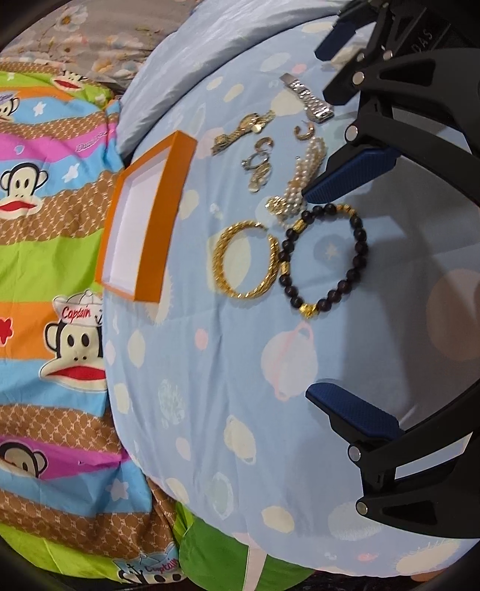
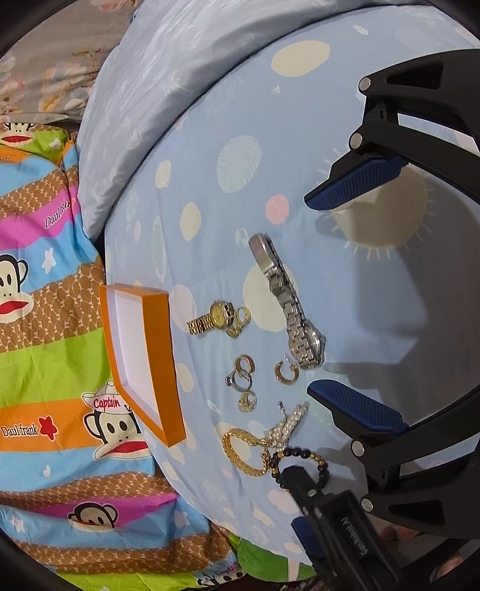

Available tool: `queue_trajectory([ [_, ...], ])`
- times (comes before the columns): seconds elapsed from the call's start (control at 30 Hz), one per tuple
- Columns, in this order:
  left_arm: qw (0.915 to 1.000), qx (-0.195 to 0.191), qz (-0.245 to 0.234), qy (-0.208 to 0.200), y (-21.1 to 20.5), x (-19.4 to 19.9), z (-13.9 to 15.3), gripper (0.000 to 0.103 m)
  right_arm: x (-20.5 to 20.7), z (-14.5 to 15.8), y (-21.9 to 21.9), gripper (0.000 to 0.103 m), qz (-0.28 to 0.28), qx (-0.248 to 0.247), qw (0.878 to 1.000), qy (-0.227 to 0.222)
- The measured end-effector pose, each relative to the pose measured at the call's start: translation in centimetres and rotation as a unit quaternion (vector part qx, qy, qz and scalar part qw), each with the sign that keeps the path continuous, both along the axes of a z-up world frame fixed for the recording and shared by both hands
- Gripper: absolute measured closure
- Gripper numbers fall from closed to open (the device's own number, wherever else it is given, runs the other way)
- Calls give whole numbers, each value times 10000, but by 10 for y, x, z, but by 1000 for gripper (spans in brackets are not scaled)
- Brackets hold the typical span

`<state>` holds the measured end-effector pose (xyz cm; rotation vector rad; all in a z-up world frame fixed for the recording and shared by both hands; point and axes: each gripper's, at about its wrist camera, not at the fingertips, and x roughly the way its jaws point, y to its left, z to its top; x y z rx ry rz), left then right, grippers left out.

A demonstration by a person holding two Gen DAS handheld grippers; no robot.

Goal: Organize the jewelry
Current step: 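Lower the right tool onto the silver link watch and close it while the left tool approaches the pearl bracelet, then close the left tool on the pearl strand bracelet while the right tool holds the silver watch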

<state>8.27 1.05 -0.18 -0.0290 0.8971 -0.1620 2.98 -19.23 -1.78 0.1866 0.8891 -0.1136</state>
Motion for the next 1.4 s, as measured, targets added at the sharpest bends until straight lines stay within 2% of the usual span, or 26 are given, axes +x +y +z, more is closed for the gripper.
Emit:
queue_trajectory([
  [0.07, 9999, -3, 94, -41, 6, 0, 2, 8, 4, -4, 4, 30, 44, 1, 9999, 92],
  [0.17, 9999, 13, 104, 39, 9, -1, -1, 8, 7, -6, 9, 37, -5, -95, 9999, 110],
  [0.53, 9999, 6, -86, 125, 1, -1, -8, 8, 27, -7, 17, 41, -74, -364, 9993, 107],
  [0.67, 9998, -9, -112, 132, 1, -1, -8, 8, 23, -6, 9, 61, 105, -407, 9991, 98],
  [0.77, 9998, -22, -162, 105, 0, -2, -6, 8, 14, -5, -6, 72, 56, -301, 9994, 138],
  [0.83, 9998, -11, -208, 45, -3, -4, -4, 8, 10, -4, -13, 72, -59, -185, 9997, 162],
  [0.93, 9995, -50, -324, -4, -9, -4, 1, 8, 10, -2, -16, 65, -161, -23, 9998, 153],
  [1.0, 9989, -109, -445, 14, -16, -3, 3, 8, 14, -3, -13, 60, -152, -67, 9998, 139],
  [1.13, 9982, -131, -576, 120, -31, 2, 3, 8, 21, -6, -5, 60, -122, -324, 9994, 96],
  [1.2, 9978, -201, -612, 184, -36, 5, 3, 8, 21, -6, -6, 68, -126, -391, 9991, 68],
  [1.23, 9977, -236, -606, 212, -40, 7, 4, 8, 20, -5, -7, 78, -120, -392, 9991, 46],
  [1.4, 9975, -222, -556, 369, -54, 12, 0, 8, 13, -5, -15, 80, -94, -320, 9994, 33],
])
